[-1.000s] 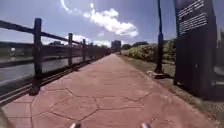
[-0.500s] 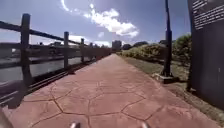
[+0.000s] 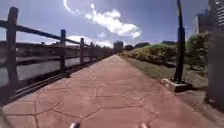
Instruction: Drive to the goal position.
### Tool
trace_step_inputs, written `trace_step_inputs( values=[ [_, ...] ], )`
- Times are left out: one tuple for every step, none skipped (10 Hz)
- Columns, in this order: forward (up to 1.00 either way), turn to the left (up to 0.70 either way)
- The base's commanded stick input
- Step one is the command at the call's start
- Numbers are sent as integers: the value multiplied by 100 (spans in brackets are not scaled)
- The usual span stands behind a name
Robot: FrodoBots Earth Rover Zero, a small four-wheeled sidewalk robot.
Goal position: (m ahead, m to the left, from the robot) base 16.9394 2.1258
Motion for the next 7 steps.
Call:
trace_step_inputs(
  values=[
    [85,0],
    [85,0],
    [85,0],
    [85,0],
    [85,0],
    [85,0],
    [85,0]
  ],
)
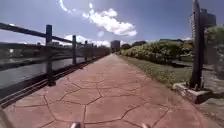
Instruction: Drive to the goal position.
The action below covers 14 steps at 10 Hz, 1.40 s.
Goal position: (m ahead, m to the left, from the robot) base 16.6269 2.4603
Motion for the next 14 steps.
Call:
trace_step_inputs(
  values=[
    [85,0],
    [85,0],
    [85,0],
    [85,0],
    [85,-7],
    [85,-34],
    [85,-34],
    [85,-22],
    [85,0],
    [85,0],
    [85,0],
    [85,0],
    [85,0],
    [85,0]
  ],
)
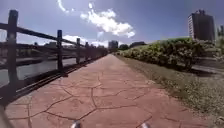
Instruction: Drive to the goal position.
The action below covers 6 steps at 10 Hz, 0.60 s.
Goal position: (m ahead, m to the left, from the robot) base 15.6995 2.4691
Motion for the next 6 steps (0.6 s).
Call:
trace_step_inputs(
  values=[
    [85,0],
    [85,0],
    [85,0],
    [85,0],
    [85,0],
    [85,0]
  ],
)
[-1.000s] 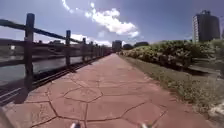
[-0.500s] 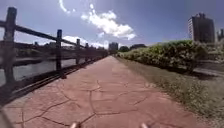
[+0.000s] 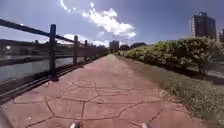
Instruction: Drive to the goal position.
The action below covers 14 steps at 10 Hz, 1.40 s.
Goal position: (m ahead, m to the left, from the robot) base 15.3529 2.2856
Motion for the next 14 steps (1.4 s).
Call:
trace_step_inputs(
  values=[
    [85,0],
    [85,0],
    [85,0],
    [85,0],
    [85,0],
    [85,0],
    [85,0],
    [85,0],
    [85,0],
    [85,0],
    [85,0],
    [85,0],
    [85,0],
    [85,0]
  ],
)
